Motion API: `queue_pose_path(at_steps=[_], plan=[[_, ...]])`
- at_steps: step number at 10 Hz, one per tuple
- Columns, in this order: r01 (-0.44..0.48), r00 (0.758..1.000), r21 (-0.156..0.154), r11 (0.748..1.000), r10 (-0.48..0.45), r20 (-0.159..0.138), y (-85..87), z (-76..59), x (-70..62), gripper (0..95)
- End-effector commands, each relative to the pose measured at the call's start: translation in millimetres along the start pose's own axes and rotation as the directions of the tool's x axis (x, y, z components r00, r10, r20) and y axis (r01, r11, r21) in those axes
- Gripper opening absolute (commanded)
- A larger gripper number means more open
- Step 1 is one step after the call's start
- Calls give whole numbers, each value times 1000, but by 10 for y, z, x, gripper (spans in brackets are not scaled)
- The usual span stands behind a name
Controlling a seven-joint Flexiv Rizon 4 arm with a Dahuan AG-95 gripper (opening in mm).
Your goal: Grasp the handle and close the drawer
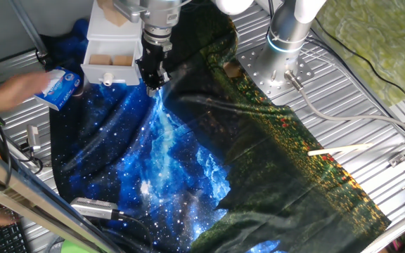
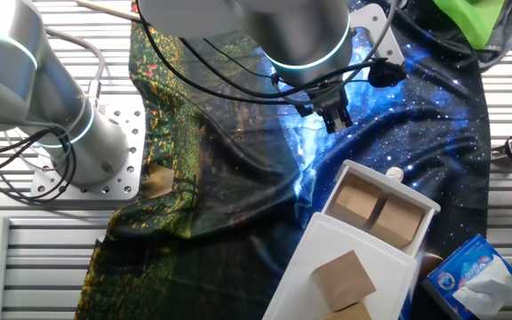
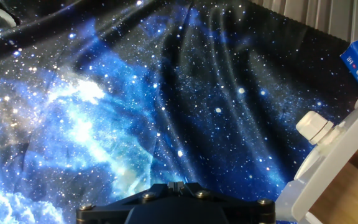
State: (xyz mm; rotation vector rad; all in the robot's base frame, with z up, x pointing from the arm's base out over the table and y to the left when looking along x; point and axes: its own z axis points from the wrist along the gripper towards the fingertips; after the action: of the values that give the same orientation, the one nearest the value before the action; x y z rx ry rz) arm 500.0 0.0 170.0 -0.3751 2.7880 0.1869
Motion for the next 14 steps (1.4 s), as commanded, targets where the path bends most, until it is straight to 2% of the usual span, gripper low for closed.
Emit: queue_pose_path(at_steps=[1, 6, 7, 8, 10, 13, 14], plan=[[0, 1000, 1, 1000, 0, 0, 0, 0, 0, 0], [0, 1000, 1, 1000, 0, 0, 0, 0, 0, 0], [1, 1000, 5, 1000, -1, -4, 0, 1, 0, 0], [9, 1000, 26, 1000, -9, -10, 1, 0, 0, 0], [12, 1000, 34, 999, -12, -12, 1, 0, 0, 0], [64, 998, 42, 997, -64, -16, 0, 0, 0, 0], [115, 993, 46, 992, -114, -20, 0, 0, 2, 0]])
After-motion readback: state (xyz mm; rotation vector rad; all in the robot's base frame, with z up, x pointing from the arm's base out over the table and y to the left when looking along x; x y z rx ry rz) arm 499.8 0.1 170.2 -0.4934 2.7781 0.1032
